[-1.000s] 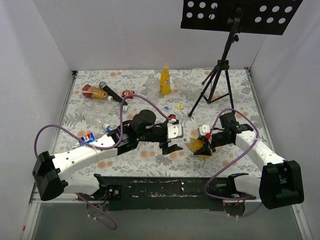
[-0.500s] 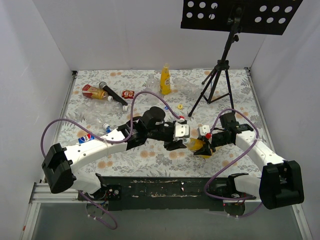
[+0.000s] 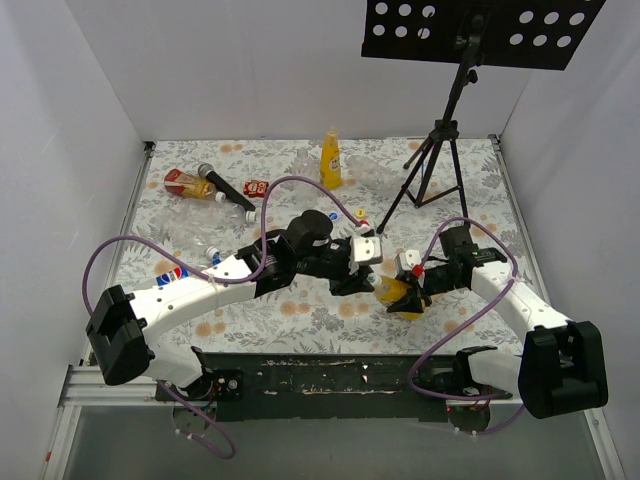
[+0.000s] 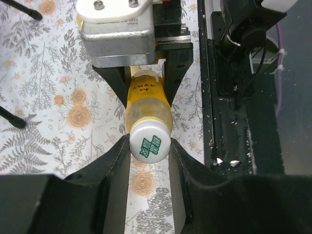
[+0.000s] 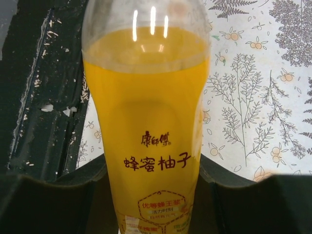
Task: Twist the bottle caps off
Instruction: Unscrew the bottle cap from the plastic bottle.
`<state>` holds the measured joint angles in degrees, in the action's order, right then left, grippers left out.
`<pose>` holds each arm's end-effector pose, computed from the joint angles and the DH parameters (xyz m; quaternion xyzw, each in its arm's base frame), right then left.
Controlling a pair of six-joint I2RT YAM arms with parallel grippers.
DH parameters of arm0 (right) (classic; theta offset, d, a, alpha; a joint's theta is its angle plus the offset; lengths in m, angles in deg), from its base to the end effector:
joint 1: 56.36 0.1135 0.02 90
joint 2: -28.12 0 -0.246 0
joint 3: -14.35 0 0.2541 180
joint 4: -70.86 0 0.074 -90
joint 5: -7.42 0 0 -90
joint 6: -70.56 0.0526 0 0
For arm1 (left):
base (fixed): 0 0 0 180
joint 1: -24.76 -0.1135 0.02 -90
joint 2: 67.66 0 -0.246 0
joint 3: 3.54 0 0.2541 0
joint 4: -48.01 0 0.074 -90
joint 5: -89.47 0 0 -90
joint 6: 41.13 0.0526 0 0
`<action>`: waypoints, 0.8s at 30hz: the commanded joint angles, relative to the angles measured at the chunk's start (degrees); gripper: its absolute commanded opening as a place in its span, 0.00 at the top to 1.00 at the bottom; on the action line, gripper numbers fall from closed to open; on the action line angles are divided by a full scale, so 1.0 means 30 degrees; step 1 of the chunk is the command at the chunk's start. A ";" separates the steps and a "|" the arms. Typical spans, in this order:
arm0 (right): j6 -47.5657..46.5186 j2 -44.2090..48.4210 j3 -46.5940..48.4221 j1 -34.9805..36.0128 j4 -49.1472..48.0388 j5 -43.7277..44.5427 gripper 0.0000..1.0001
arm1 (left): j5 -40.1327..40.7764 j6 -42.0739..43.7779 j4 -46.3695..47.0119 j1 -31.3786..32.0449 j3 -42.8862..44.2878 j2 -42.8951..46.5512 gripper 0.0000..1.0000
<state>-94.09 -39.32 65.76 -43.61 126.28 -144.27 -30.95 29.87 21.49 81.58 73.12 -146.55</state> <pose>0.1861 0.0896 0.1767 -0.6452 0.5555 0.3628 0.3789 0.1589 -0.2917 0.2876 0.3955 0.7422 -0.4802 0.2491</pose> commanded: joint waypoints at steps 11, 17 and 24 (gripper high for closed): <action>-0.0048 0.0068 0.0686 -0.0091 -0.0501 -0.0677 0.99 | 1.1121 -2.3870 -0.4319 0.2736 0.4805 -0.1473 1.00; 0.0128 0.0273 0.0568 -0.0208 -0.0706 -0.0530 0.99 | 1.2946 -2.2497 -0.5321 0.3121 0.5454 -0.1829 0.93; 0.0070 0.0068 0.0656 -0.0208 -0.0531 -0.0647 0.99 | 1.1872 -1.7617 -0.4971 0.3092 0.4022 0.0747 0.25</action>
<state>-92.47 -39.45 65.76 -44.62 125.64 -143.11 5.53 -32.25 4.05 90.56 86.47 -151.64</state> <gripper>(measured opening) 0.504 0.661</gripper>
